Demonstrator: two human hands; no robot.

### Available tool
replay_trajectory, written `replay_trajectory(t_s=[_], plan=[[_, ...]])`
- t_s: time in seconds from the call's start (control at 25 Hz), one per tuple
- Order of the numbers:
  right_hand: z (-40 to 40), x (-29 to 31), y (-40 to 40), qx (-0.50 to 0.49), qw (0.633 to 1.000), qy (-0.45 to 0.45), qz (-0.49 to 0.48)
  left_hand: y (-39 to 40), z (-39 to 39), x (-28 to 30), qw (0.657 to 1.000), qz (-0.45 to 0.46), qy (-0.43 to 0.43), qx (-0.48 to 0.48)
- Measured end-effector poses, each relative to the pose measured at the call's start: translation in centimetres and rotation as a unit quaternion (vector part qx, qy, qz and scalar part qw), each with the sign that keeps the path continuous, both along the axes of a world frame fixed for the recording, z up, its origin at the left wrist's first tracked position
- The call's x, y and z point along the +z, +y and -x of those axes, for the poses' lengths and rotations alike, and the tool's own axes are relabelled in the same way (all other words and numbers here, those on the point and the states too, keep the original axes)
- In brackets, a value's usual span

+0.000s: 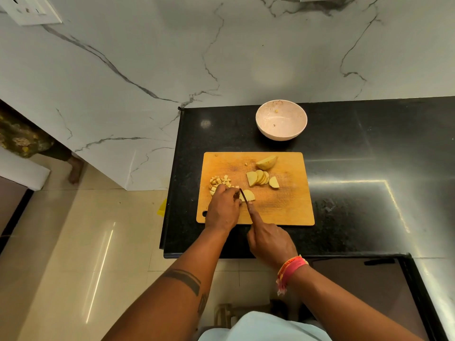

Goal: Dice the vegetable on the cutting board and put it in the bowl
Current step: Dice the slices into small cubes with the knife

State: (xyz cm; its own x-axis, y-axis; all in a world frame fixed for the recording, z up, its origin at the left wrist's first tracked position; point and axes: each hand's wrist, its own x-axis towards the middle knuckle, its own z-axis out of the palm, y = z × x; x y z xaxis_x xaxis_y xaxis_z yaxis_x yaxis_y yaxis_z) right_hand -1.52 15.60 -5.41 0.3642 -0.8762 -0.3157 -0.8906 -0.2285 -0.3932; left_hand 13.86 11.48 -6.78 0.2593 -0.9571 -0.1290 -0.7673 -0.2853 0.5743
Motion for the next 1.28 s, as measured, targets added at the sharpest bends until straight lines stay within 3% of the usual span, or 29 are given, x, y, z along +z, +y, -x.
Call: replay_trajectory(t_s=[0.4,0.68,0.96,1.28], plan=[[0.2,-1.2,0.6,0.019,1.000,0.019,-0.008,-0.3,0.3,-0.1,0.999,0.008,-0.042,-0.006],[3.2,-0.8,1.7,0.004,1.000,-0.010,-0.003,-1.0,0.6,0.1,0.999,0.004,-0.021,0.039],[3.4,-1.4,1.0,-0.041,0.999,-0.013,-0.018,0.4,0.8,-0.6,0.999,0.021,-0.008,-0.026],[-1.4,-1.6,0.0,-0.002,1.000,-0.016,-0.019,-0.6,-0.1,-0.8,0.994,0.027,-0.098,-0.035]])
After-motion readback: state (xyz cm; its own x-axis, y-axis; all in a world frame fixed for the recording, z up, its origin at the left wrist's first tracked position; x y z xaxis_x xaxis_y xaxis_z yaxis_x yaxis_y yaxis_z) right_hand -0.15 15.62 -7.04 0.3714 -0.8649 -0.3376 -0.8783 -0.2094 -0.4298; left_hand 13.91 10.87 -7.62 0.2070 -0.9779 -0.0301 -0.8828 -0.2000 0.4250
